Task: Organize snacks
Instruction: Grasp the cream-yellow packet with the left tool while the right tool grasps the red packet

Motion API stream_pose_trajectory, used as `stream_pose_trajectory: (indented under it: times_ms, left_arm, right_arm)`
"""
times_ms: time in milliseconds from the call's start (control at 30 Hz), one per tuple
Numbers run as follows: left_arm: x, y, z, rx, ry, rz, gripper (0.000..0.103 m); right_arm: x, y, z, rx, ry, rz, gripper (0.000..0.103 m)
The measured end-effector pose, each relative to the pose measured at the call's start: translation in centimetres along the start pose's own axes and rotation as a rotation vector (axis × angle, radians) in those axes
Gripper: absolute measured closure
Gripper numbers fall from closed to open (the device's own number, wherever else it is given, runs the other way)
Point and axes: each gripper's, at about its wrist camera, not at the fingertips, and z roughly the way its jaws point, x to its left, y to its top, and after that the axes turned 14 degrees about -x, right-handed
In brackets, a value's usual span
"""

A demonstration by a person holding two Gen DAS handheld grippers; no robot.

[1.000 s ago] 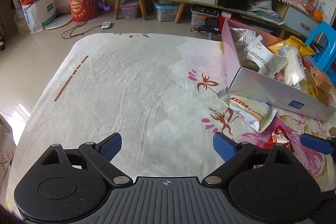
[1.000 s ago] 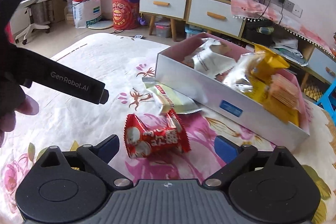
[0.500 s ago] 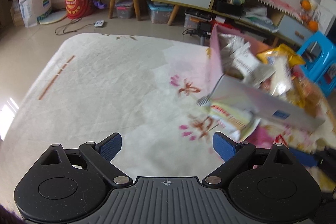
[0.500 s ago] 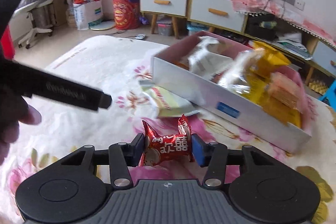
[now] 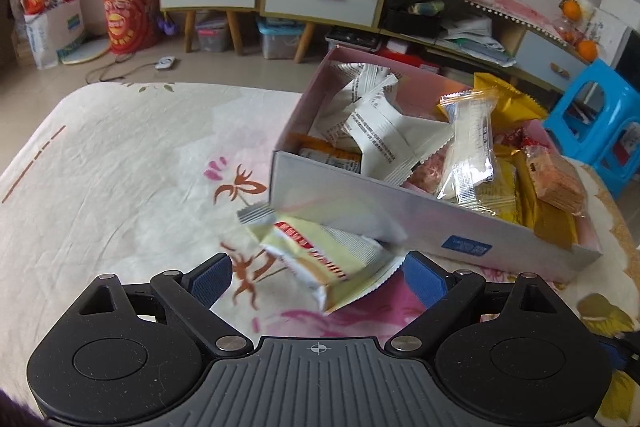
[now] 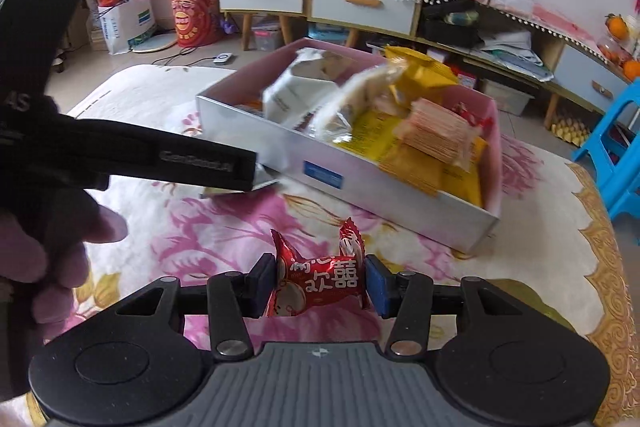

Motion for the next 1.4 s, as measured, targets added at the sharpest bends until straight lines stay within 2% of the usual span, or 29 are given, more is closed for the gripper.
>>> stream_pose_trajectory:
  times_ms: [133,200,233,267,367,567,633,667,700,767,900,1033,1100,1167,1300,1400]
  left_arm:
    - [-0.6,-0.7,0.7,-0.021,0.052,-0.019,0.018]
    - [-0.5,-1.0,0.5,-0.055,0.055,-0.022,0.037]
    - [-0.4,-1.0,0.2,-0.065,0.035,-0.029,0.042]
    - [-0.4,-1.1,0.0,-0.071,0.033,-0.028,0.054]
    - [0.3,-1.2,-0.4,-0.076,0.016,-0.040,0.060]
    - [2.0,-1.0,-0.8,-0.041,-0.031,-0.019,0.063]
    - [2.9,-1.1,-1.2,-0.031,-0.051,-0.008,0.069]
    - [3.2,-1.1,-1.5,-0.017,-0.067,0.004,0.082]
    - [3.5,-1.2,-1.8,-0.005,-0.072,0.018,0.089]
    - [4.0,-1.5,-2.3,0.026,-0.090,0.053,0.094]
    - [4.6,-2.0,-3.3,0.035,-0.106,0.093,0.093]
    - [4.8,-1.8,-3.3,0.023,-0.110,0.048,0.079]
    - [4.4,-1.6,-3.2,0.011,-0.117,0.023,0.052]
    - [3.7,-1.2,-3.1,-0.016,-0.111,0.008,0.035]
    - [2.0,-0.2,-1.6,-0.036,-0.088,0.006,0.034]
    - [1.0,-0.1,-0.2,-0.037,-0.010,0.045,0.036]
  right_arm:
    - [-0.8,0.1,0.2,0.000,-0.007,0.021,0.063]
    - [-1.3,0.2,0.4,0.002,-0.010,0.035,0.063]
    - [-1.4,0.2,0.5,0.003,-0.011,0.043,0.063]
    - [-1.5,0.2,0.5,0.005,-0.013,0.049,0.063]
    - [-1.6,0.2,0.6,0.005,-0.015,0.059,0.063]
    - [-1.6,0.4,0.5,-0.007,-0.008,0.061,0.063]
    - [-1.6,0.4,0.4,-0.009,-0.001,0.059,0.063]
    - [-1.6,0.4,0.3,-0.008,0.000,0.058,0.063]
    - [-1.6,0.4,0.3,-0.006,-0.001,0.058,0.063]
    - [-1.6,0.4,0.2,-0.002,0.001,0.057,0.063]
    - [-1.5,0.3,0.1,0.007,0.008,0.061,0.062]
    - [-1.1,0.1,0.0,0.019,0.001,0.062,0.059]
    - [-1.0,0.0,0.0,0.021,0.000,0.056,0.058]
    - [-1.0,0.0,0.0,0.022,-0.001,0.055,0.058]
    - [-1.1,-0.1,0.4,0.031,0.000,0.061,0.057]
    - [-1.0,0.0,0.7,0.031,0.001,0.056,0.057]
